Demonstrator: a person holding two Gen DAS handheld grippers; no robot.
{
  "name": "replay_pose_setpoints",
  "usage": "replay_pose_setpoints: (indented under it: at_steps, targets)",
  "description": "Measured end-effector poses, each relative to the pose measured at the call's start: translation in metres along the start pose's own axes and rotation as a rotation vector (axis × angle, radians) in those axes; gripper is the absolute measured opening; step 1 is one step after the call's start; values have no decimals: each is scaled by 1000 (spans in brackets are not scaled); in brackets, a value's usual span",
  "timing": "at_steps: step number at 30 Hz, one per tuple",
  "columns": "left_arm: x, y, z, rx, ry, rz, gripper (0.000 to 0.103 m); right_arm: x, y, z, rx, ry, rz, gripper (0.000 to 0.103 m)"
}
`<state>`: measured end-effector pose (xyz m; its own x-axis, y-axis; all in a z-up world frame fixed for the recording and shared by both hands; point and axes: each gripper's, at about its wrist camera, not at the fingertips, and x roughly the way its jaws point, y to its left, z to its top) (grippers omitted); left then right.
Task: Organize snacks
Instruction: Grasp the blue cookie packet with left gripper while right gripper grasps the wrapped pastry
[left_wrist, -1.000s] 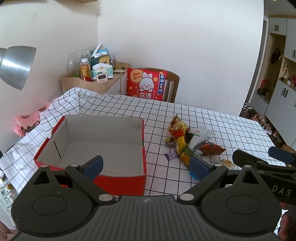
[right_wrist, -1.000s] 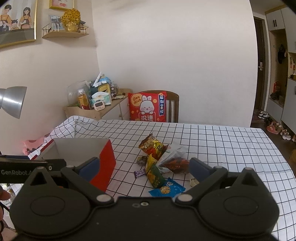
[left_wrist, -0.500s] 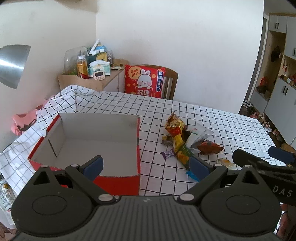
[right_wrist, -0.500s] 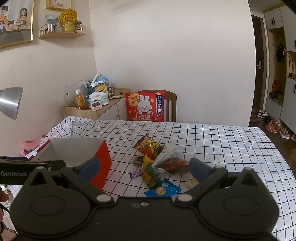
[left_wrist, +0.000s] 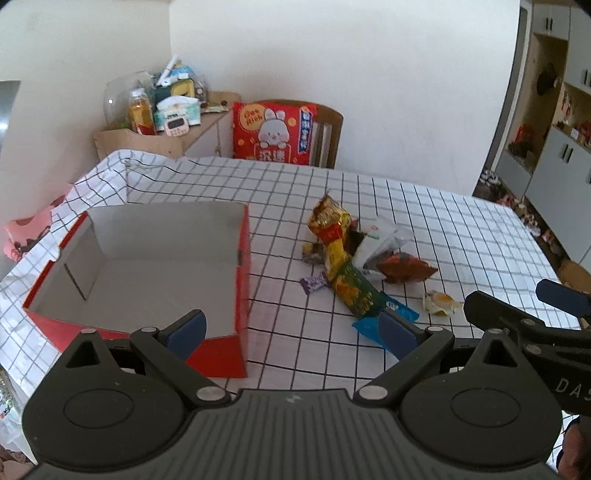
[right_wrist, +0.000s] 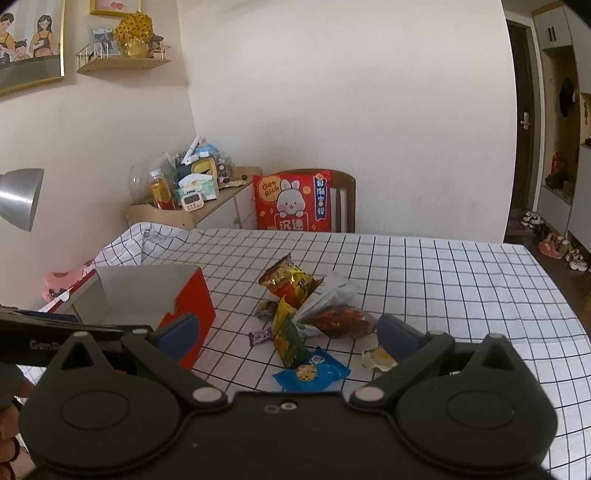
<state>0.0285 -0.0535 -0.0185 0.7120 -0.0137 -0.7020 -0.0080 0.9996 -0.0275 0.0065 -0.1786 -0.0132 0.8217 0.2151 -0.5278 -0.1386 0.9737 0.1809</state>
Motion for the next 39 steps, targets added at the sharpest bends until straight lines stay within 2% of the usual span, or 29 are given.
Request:
replay_pose_setpoints:
  at_steps: [10, 19, 21, 30, 32, 36, 39]
  targets:
    - [52, -42, 1, 118, 23, -43, 100, 40, -56, -11, 63, 114, -30, 96]
    - [112, -78, 4, 221, 123, -148, 99, 97, -107, -19, 30, 252, -28, 94]
    - [125, -84, 4, 224, 146, -163, 99, 110, -115, -21, 28, 280, -32, 90]
    - [168, -102, 3, 232, 235, -146, 99, 155, -129, -28, 20, 373, -9, 86]
    - [177, -101, 4, 219, 250, -139, 98, 163, -130, -28, 16, 386, -20, 82]
    - [191, -105, 4, 227, 280, -148, 94, 178, -134, -26, 34, 402, -2, 82]
    - [203, -104, 3, 207, 329, -158, 81, 188, -132, -27, 24, 420, 14, 80]
